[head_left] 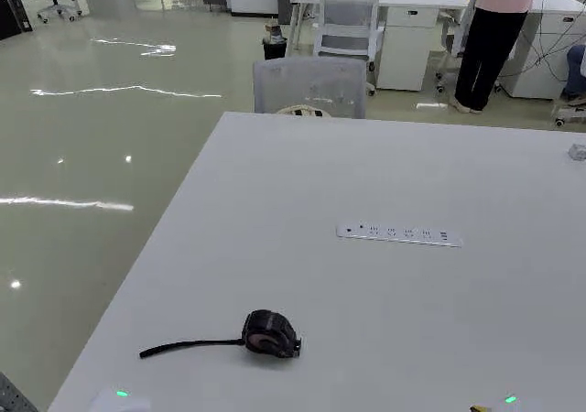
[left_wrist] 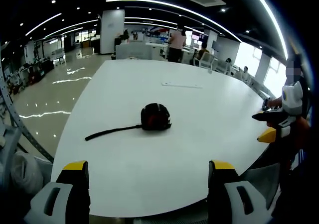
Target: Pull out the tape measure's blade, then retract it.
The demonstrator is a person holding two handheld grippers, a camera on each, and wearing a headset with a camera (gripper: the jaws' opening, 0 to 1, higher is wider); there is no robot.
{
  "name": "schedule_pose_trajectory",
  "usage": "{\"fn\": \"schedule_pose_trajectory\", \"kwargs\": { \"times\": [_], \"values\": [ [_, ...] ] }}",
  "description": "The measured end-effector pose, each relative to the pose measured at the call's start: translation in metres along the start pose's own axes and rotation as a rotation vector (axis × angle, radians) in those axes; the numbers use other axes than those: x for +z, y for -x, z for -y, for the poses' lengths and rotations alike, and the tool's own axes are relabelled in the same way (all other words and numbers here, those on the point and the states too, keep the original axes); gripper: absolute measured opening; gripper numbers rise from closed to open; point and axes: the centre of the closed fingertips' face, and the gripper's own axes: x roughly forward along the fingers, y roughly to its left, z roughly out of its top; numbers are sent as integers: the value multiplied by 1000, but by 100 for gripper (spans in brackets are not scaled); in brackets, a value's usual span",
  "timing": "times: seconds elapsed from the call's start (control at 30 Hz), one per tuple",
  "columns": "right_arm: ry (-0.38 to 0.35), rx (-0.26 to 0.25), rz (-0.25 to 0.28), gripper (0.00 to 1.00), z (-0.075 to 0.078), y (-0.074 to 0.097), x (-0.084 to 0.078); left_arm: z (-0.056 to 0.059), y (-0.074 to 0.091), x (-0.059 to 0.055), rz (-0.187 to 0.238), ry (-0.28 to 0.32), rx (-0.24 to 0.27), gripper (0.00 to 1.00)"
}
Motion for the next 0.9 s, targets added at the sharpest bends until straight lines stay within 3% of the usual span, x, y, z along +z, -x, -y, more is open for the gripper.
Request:
{"fn": "schedule_pose_trajectory", "kwargs": {
  "times": [0.9],
  "values": [
    [39, 47, -25, 94, -7, -28, 9, 1, -24, 5, -21, -16, -31, 96]
  ]
}}
